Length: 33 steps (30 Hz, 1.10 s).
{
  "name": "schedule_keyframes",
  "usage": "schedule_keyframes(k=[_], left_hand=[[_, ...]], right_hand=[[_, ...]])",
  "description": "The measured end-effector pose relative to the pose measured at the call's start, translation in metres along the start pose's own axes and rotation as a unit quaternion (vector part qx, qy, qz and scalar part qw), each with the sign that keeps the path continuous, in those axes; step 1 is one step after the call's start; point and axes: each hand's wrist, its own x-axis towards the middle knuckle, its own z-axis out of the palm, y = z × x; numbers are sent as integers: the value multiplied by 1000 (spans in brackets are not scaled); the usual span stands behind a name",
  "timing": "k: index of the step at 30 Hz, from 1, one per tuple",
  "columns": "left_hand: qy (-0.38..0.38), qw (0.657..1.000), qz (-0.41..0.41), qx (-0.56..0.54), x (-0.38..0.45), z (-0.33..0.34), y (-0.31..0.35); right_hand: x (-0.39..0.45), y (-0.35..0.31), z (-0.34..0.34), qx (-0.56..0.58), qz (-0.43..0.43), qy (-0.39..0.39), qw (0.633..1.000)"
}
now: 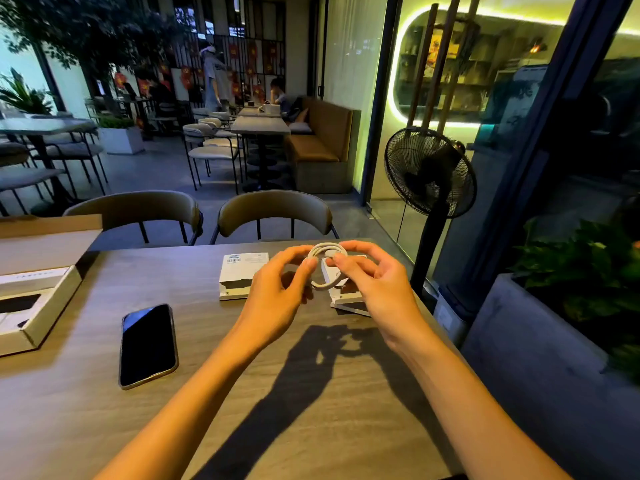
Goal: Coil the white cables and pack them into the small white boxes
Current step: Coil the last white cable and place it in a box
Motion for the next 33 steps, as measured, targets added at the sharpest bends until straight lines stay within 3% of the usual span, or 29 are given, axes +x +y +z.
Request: schedule_keyframes(k=[5, 11, 16, 18, 21, 23, 25, 29, 33], left_hand=[[20, 992, -69, -100, 5, 2, -10], [67, 975, -129, -168, 4, 6, -24], [53, 974, -163, -150, 6, -7, -35], [73, 984, -139, -88, 7, -14, -48], [65, 979, -68, 179, 9, -31, -91], [6, 922, -74, 380, 15, -45, -124], [-38, 852, -103, 512, 21, -55, -148], [-62, 794, -112, 595, 29, -66, -166], [-53, 806, -52, 587, 29, -73, -162]], right_hand=[[10, 21, 4, 20, 60, 10, 998], [15, 37, 15, 27, 64, -18, 997], [23, 45, 17, 9, 50, 13, 999], [27, 45, 15, 16, 50, 26, 998], [30, 46, 12, 17, 52, 29, 998], [31, 46, 11, 22, 51, 25, 998], [32, 47, 11, 21, 48, 22, 998], [34, 49, 12, 21, 43, 20, 999], [37, 46, 10, 26, 46, 24, 998]])
